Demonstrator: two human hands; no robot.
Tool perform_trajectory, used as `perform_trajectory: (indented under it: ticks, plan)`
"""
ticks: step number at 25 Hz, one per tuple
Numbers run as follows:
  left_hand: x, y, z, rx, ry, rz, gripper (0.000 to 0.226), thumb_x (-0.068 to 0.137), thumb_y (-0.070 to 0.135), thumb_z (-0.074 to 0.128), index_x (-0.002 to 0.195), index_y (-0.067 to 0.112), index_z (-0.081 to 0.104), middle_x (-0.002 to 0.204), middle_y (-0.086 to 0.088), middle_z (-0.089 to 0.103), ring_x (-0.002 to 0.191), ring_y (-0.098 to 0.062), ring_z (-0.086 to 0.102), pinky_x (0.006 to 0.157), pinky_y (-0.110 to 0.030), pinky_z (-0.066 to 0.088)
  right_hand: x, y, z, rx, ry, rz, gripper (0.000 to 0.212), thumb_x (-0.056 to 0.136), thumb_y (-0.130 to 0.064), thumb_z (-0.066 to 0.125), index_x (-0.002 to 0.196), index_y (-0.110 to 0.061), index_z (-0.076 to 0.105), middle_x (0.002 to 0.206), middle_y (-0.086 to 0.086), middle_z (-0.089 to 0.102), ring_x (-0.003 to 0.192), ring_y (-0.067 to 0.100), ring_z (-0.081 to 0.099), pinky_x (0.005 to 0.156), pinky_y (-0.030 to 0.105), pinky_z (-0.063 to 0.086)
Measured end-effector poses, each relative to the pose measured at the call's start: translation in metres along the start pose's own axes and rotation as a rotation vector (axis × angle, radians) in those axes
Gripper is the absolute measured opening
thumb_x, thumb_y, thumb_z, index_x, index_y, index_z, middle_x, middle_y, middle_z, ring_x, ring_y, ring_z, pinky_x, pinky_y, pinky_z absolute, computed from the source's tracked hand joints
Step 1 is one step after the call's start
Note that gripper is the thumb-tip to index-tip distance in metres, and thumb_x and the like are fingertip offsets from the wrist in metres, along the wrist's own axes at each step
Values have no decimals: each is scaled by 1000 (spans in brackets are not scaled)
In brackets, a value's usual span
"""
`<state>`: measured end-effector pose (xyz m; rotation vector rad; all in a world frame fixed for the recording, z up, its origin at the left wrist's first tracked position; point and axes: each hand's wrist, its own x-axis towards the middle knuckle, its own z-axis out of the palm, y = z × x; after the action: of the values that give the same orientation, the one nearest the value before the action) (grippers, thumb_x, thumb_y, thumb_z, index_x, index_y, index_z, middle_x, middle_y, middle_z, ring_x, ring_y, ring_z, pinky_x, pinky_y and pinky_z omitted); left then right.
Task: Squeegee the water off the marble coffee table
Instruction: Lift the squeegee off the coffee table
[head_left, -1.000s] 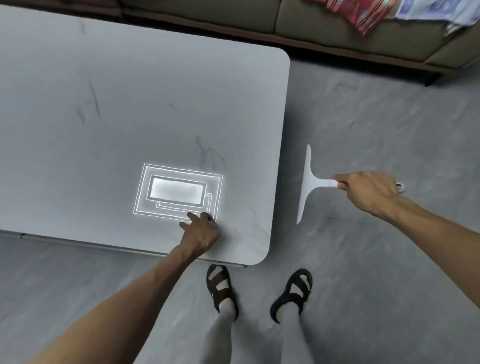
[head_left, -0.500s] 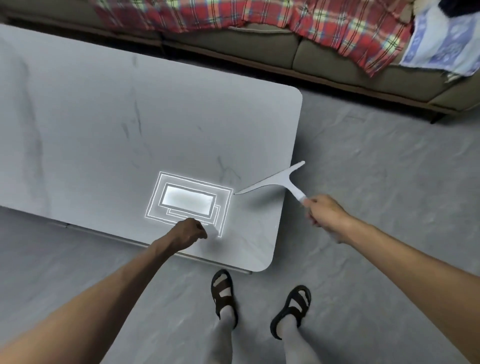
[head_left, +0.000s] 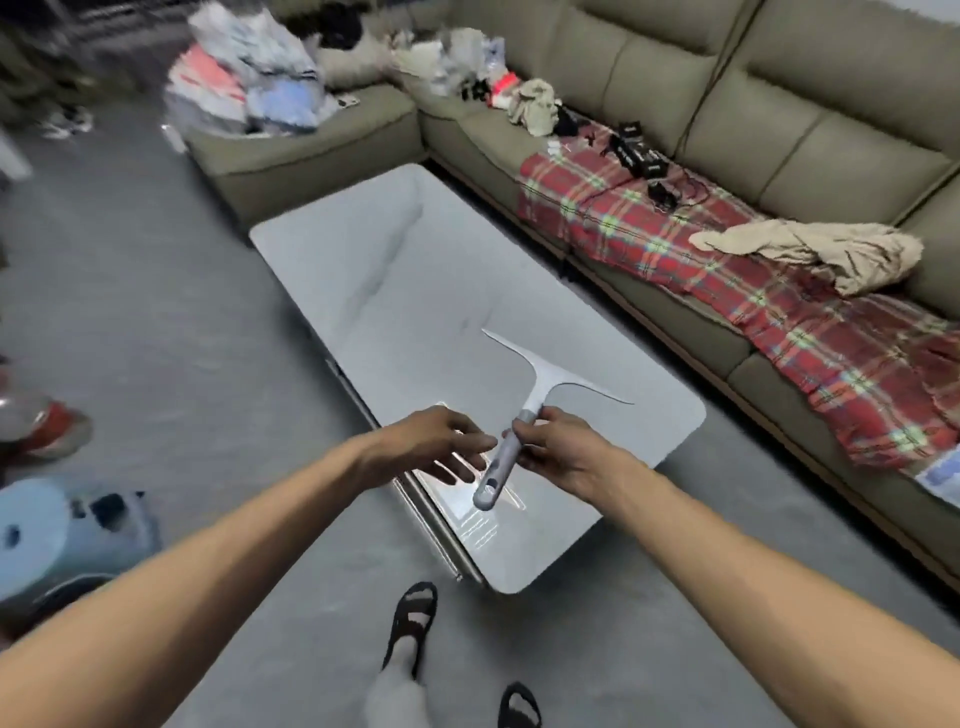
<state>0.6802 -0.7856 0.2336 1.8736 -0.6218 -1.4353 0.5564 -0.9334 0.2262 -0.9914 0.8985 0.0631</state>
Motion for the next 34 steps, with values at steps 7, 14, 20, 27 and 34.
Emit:
perform_trajectory:
  ticks: [7, 14, 20, 27, 34]
  plan:
    - [-183, -73, 32, -130, 435, 17, 17, 73, 13, 76, 88, 10, 70, 73, -4, 67, 65, -15, 63, 54, -20, 52, -93, 40, 130, -431, -347, 42, 18, 93, 4, 50, 75, 0, 49, 36, 0, 34, 33, 10, 35, 72, 31, 49]
    - [-379, -239, 109, -306, 739, -201, 21, 71, 9, 77, 85, 21, 67, 73, 0, 68, 69, -14, 64, 64, -26, 56, -194, 207, 259, -809, -620, 151, 21, 98, -19, 51, 81, -7, 56, 63, 8, 59, 59, 19, 59, 60, 26, 51]
    - [-539, -377, 257, -522, 918, -276, 11, 78, 13, 74, 86, 14, 67, 73, -4, 61, 69, -17, 58, 60, -24, 51, -330, 397, 307, -1007, -898, 237, 21, 98, -12, 50, 97, 8, 59, 84, 21, 64, 74, 27, 64, 71, 29, 57]
    - [-678, -519, 420, -554, 1100, -491, 18, 73, 21, 80, 81, 9, 69, 72, -5, 64, 64, -17, 57, 63, -28, 47, -479, 611, 328, -1158, -990, 337, 27, 96, -5, 54, 72, 6, 62, 70, 18, 67, 66, 24, 67, 76, 34, 60]
    - [-659, -715, 539, -631, 1096, -729, 24, 73, 25, 80, 77, 5, 69, 80, -13, 73, 70, -20, 62, 61, -31, 44, -461, 855, 300, -1465, -870, 246, 25, 86, -8, 68, 63, -2, 61, 71, 19, 63, 58, 25, 61, 62, 35, 58]
